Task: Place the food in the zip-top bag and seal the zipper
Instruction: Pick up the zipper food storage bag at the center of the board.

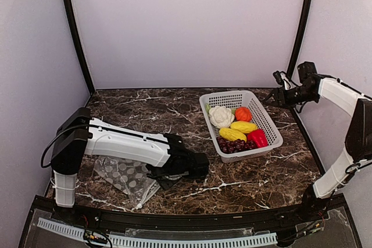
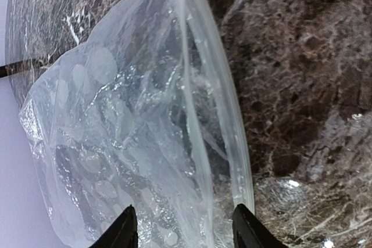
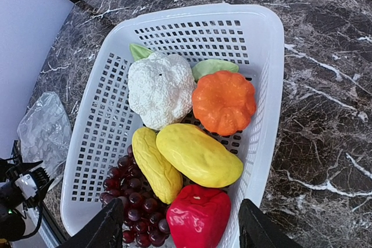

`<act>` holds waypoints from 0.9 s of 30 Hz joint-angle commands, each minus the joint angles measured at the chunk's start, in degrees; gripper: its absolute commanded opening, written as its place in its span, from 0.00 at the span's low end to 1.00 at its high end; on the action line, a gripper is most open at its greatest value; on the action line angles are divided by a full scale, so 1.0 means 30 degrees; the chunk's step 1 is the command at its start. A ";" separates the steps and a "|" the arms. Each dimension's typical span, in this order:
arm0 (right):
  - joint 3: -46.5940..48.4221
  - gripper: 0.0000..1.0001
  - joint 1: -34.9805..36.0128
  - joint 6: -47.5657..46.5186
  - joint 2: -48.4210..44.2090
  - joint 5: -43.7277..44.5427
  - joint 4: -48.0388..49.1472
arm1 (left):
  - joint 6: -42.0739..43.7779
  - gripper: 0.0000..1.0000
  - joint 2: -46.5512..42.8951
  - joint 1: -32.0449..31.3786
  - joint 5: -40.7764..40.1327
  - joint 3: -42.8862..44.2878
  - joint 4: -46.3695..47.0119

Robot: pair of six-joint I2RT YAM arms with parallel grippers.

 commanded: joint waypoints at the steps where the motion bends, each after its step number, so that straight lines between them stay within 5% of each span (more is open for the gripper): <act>1: -0.0568 0.65 -0.0083 -0.0224 -0.0582 -0.0339 0.0601 | -0.1211 0.52 0.0570 0.0008 -0.1490 -0.0373 -0.1427; 9: -0.0729 0.65 -0.0086 -0.0311 -0.0912 -0.0531 0.0741 | -0.1715 0.33 0.1016 0.0036 -0.2345 -0.0657 -0.1704; 17: 0.0135 0.65 -0.0076 -0.1514 -0.1217 -0.0857 -0.0099 | -0.1254 0.03 0.0311 0.0561 -0.3383 -0.0005 -0.2705; 22: 0.1930 0.66 0.0033 -0.3109 -0.1228 -0.3598 -0.1593 | 0.1336 0.01 -0.2872 0.2364 -0.1689 0.0382 -0.0493; 27: 0.3075 0.65 0.1216 -0.3346 -0.0886 -0.3077 -0.1877 | 0.4514 0.01 -0.4910 0.4463 -0.0678 0.1789 0.2310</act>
